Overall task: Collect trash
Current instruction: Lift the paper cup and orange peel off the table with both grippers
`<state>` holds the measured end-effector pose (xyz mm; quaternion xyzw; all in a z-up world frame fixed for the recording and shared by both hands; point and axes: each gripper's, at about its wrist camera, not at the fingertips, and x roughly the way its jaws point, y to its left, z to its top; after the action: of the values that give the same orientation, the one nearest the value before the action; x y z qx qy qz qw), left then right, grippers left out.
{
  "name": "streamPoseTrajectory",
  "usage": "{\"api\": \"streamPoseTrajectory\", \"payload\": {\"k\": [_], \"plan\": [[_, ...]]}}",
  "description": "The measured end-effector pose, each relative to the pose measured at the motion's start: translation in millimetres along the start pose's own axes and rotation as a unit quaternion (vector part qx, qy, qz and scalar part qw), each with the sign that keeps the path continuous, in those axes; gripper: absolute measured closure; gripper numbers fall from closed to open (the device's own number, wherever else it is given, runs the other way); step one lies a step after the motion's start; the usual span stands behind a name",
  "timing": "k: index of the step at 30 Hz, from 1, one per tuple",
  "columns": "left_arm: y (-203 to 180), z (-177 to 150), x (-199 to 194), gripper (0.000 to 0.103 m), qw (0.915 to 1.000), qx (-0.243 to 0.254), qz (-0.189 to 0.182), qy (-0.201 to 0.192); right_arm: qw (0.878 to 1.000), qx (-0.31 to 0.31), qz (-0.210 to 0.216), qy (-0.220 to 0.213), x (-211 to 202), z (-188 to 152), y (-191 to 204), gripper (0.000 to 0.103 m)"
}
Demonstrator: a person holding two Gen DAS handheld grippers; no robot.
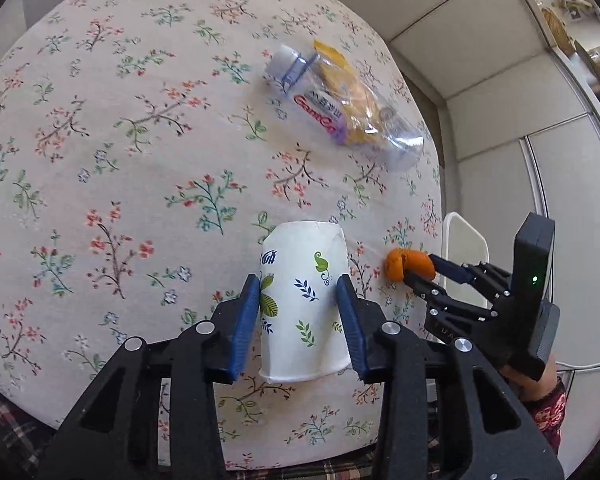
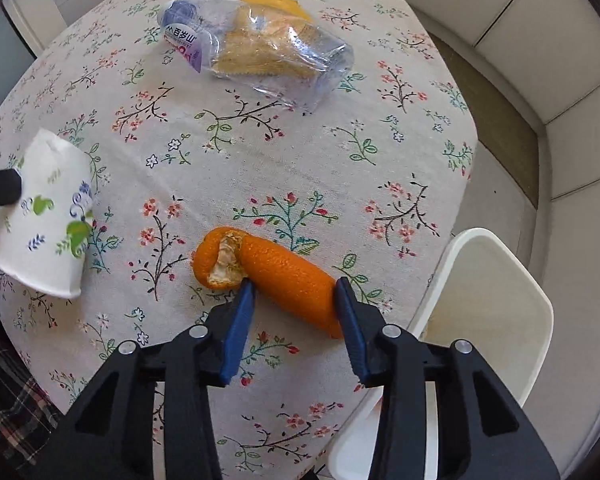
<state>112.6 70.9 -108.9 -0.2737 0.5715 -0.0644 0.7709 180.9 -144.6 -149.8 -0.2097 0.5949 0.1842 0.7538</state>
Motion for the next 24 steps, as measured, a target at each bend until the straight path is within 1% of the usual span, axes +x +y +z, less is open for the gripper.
{"api": "streamPoseTrajectory", "payload": {"k": [1,3,6,9,14,18,21,24], "plan": [[1.3,2.5,-3.5,0.065,1.0000,-0.002,-0.002,-0.005,1.000,-0.001,-0.001,0.002,0.5,1.5,1.8,0.070],[2.9,6.6,-10.0,0.065,0.9998,-0.005,-0.002,-0.016,1.000,0.004,0.001,0.007,-0.3,5.8,5.6,0.083],[4.1,12.4,-19.1,0.065,0.9995,-0.008,-0.004,-0.030,1.000,0.021,0.009,-0.001,-7.2,10.7,11.9,0.094],[1.0,16.0,-26.0,0.065,0.9988,-0.009,-0.006,-0.047,0.999,0.043,0.006,-0.025,-21.6,16.4,16.2,0.096],[-6.4,24.1,-42.1,0.065,0.9964,0.003,-0.009,-0.084,0.991,0.088,0.016,-0.101,-60.0,24.1,12.6,0.096],[-23.4,28.4,-55.1,0.065,0.9918,0.031,-0.004,-0.124,0.981,0.108,0.012,-0.161,-90.1,26.3,13.5,0.096],[-37.0,30.3,-65.6,0.065,0.9867,0.051,-0.008,-0.154,0.969,0.127,0.002,-0.211,-110.9,25.8,8.4,0.096],[-53.5,30.1,-71.9,0.065,0.9811,0.072,-0.012,-0.179,0.957,0.144,-0.010,-0.251,-129.8,21.2,3.2,0.096]]}}
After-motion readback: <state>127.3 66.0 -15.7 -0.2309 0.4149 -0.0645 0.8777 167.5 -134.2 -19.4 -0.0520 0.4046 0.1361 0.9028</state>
